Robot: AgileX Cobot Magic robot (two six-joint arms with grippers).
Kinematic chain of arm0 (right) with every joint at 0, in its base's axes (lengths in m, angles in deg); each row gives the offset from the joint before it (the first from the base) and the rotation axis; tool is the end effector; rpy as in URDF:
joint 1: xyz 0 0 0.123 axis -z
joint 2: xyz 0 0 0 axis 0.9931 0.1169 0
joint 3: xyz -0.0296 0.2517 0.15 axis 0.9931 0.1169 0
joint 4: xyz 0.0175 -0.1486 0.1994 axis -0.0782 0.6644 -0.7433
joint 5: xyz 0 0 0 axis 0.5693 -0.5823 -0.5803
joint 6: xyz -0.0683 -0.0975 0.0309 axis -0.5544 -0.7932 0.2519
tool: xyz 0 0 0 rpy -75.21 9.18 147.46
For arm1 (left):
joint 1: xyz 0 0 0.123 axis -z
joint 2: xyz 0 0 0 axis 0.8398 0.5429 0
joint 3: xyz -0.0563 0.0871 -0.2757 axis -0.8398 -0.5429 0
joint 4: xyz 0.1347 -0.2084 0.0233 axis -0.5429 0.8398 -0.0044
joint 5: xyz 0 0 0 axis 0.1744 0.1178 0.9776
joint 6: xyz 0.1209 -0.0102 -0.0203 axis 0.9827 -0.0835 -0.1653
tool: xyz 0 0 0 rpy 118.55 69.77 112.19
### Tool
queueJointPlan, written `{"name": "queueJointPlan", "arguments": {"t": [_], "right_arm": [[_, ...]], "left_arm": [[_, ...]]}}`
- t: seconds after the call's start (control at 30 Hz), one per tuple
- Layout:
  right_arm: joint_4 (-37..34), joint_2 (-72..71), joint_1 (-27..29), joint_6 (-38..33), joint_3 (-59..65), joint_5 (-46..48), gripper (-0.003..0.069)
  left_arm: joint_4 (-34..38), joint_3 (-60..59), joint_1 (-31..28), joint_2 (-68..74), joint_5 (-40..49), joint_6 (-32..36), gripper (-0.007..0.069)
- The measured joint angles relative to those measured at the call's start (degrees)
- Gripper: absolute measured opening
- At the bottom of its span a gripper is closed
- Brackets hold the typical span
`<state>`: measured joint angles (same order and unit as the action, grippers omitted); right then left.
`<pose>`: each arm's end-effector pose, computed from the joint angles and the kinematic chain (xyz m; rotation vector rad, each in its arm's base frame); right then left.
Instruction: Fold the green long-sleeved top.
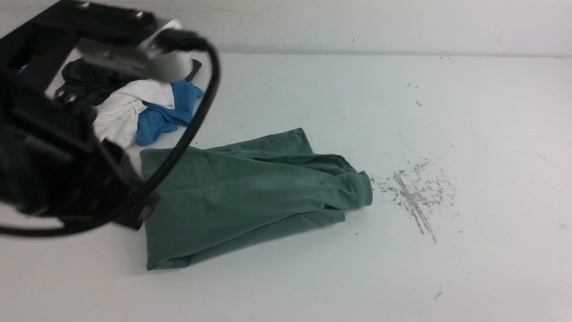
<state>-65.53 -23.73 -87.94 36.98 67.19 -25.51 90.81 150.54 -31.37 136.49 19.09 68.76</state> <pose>0.0698 0.0101 0.1626 -0.1289 1.8759 0.0683 0.1556 -0.1042 0.3761 0.6638 2.5117 -0.4416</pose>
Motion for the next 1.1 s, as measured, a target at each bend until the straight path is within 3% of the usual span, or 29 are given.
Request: {"name": "queueJointPlan", "arguments": {"t": [0.23, 0.37, 0.4, 0.5, 0.6, 0.73, 1.1], "right_arm": [[0.0, 0.0, 0.0, 2.64, 0.0, 0.0, -0.0014], [0.0, 0.0, 0.0, 2.76, 0.0, 0.0, -0.0014], [0.0, 0.0, 0.0, 2.76, 0.0, 0.0, -0.0014], [0.0, 0.0, 0.0, 2.89, 0.0, 0.0, -0.0014], [0.0, 0.0, -0.05, 2.89, 0.0, 0.0, -0.0014], [0.0, 0.0, -0.05, 2.94, 0.0, 0.0, -0.0014], [0.0, 0.0, -0.05, 2.94, 0.0, 0.0, -0.0014]], "left_arm": [[-0.07, -12.65, 0.0, -15.2, -6.68, -0.61, -0.0004], [1.02, -29.17, 0.0, -28.23, -31.7, -3.31, -0.0004], [1.02, -29.17, 0.0, -28.23, -31.7, -3.38, -0.0004], [-0.67, -42.21, 0.0, -34.47, -54.35, -3.7, -0.0004], [-0.8, -49.81, 0.0, -37.1, -68.98, -4.29, -0.0004], [-0.8, -55.81, 0.0, -37.69, -79.47, -4.59, -0.0004], [-0.74, -65.16, 0.0, -37.69, -81.23, -4.29, -0.0004]]}}
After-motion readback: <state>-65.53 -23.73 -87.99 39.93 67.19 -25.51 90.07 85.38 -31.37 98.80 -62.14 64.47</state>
